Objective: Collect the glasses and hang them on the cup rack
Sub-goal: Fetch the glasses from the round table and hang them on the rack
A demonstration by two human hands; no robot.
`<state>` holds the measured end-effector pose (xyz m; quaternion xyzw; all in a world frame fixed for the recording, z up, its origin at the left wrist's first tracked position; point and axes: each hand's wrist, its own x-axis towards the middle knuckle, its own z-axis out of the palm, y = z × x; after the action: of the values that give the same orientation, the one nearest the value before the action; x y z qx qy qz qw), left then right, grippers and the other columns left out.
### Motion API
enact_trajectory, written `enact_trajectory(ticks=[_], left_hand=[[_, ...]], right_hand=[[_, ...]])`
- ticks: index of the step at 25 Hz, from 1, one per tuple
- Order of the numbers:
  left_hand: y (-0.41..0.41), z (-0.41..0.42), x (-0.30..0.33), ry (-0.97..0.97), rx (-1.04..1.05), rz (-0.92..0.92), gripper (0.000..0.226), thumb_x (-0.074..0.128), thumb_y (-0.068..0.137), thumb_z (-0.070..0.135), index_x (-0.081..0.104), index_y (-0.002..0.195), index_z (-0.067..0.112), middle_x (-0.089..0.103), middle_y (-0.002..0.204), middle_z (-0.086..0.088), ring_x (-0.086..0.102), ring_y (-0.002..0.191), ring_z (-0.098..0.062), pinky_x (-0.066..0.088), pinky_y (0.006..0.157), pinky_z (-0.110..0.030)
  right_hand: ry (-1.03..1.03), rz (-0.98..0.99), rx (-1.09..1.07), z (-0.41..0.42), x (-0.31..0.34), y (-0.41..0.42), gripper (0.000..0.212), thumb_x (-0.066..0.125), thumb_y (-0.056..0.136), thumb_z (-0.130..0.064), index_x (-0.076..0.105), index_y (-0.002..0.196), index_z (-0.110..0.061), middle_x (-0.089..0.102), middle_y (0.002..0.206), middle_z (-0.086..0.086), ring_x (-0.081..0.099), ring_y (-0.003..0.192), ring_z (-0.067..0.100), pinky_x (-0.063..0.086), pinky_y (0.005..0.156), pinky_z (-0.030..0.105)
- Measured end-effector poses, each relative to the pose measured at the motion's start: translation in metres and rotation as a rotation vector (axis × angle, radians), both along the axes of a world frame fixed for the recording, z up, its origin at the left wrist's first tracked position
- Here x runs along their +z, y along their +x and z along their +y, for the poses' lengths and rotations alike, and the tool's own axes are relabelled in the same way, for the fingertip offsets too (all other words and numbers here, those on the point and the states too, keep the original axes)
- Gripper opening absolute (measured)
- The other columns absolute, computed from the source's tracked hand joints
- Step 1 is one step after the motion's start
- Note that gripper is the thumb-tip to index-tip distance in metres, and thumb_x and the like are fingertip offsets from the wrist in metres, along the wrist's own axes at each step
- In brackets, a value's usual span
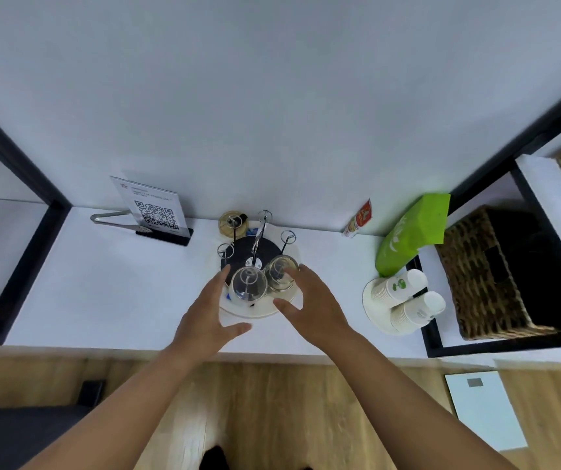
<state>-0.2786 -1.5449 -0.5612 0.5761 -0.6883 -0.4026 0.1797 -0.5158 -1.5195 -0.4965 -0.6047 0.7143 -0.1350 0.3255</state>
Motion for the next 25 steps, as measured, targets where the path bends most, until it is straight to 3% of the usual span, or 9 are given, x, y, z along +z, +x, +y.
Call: enact_trajectory(ticks=[3,7,13,16,18,19,23,25], left_hand=[[0.003,0.002,0.030,-0.042,-0.024,-0.005,0.110,0.090,0.075,0.048,0.021,0.161,0.043,0.032,0.165,0.018,0.036,0.148,-0.010,0.035,0.108,-0.027],[-0.002,0.001,0.078,-0.152,-0.050,-0.033,0.097,0.085,0.082,0.048,0.027,0.160,0.041,0.035,0.164,0.017,0.038,0.147,-0.008,0.031,0.108,-0.022],[-0.020,0.017,0.177,-0.298,-0.206,-0.120,0.086,0.076,0.090,0.046,0.027,0.161,0.044,0.037,0.162,0.021,0.038,0.145,-0.004,0.030,0.107,-0.016],[-0.025,0.019,0.233,-0.396,-0.193,-0.131,0.080,0.074,0.092,0.043,0.029,0.158,0.047,0.040,0.159,0.023,0.037,0.142,0.000,0.023,0.101,-0.004],[-0.027,0.025,0.264,-0.470,-0.141,-0.143,0.075,0.073,0.094,0.043,0.033,0.158,0.045,0.043,0.158,0.021,0.039,0.141,0.000,0.026,0.104,-0.009],[-0.030,0.030,0.281,-0.488,-0.112,-0.142,0.072,0.072,0.095,0.044,0.036,0.157,0.044,0.044,0.157,0.020,0.040,0.140,-0.002,0.028,0.107,-0.014],[-0.037,0.060,0.341,-0.534,0.007,-0.109,0.067,0.071,0.095,0.048,0.041,0.155,0.043,0.048,0.154,0.018,0.041,0.142,-0.005,0.031,0.110,-0.021],[-0.040,0.072,0.367,-0.574,0.039,-0.110,0.066,0.070,0.095,0.050,0.041,0.154,0.045,0.050,0.151,0.021,0.043,0.140,-0.003,0.034,0.110,-0.023]], right_hand=[[-0.090,-0.031,0.001,0.004,0.028,0.002,0.062,0.068,0.101,-0.041,0.042,0.157,-0.036,0.035,0.169,-0.007,0.030,0.156,0.015,0.021,0.117,0.023],[-0.194,-0.104,-0.032,0.008,0.068,0.005,0.056,0.072,0.099,-0.038,0.053,0.151,-0.032,0.049,0.160,-0.006,0.040,0.149,0.013,0.031,0.122,0.030],[-0.294,-0.165,0.003,0.018,0.147,-0.005,0.055,0.075,0.097,-0.033,0.055,0.149,-0.029,0.057,0.150,-0.008,0.052,0.138,0.011,0.038,0.115,0.028],[-0.346,-0.166,0.042,0.014,0.191,-0.020,0.059,0.075,0.096,-0.037,0.053,0.151,-0.032,0.058,0.146,-0.010,0.053,0.134,0.009,0.031,0.108,0.013],[-0.370,-0.147,0.069,0.016,0.215,-0.031,0.063,0.073,0.097,-0.044,0.048,0.154,-0.035,0.056,0.140,-0.016,0.050,0.129,0.001,0.015,0.098,-0.006],[-0.375,-0.139,0.085,0.020,0.227,-0.038,0.066,0.072,0.096,-0.046,0.046,0.156,-0.037,0.055,0.138,-0.017,0.048,0.127,-0.002,0.012,0.093,-0.009],[-0.422,-0.140,0.204,0.039,0.285,-0.056,0.071,0.071,0.094,-0.054,0.039,0.157,-0.046,0.057,0.148,-0.010,0.050,0.137,0.006,0.036,0.104,0.024],[-0.470,-0.154,0.226,0.044,0.309,-0.064,0.072,0.070,0.093,-0.059,0.038,0.156,-0.049,0.056,0.149,-0.011,0.049,0.138,0.007,0.040,0.107,0.030]])
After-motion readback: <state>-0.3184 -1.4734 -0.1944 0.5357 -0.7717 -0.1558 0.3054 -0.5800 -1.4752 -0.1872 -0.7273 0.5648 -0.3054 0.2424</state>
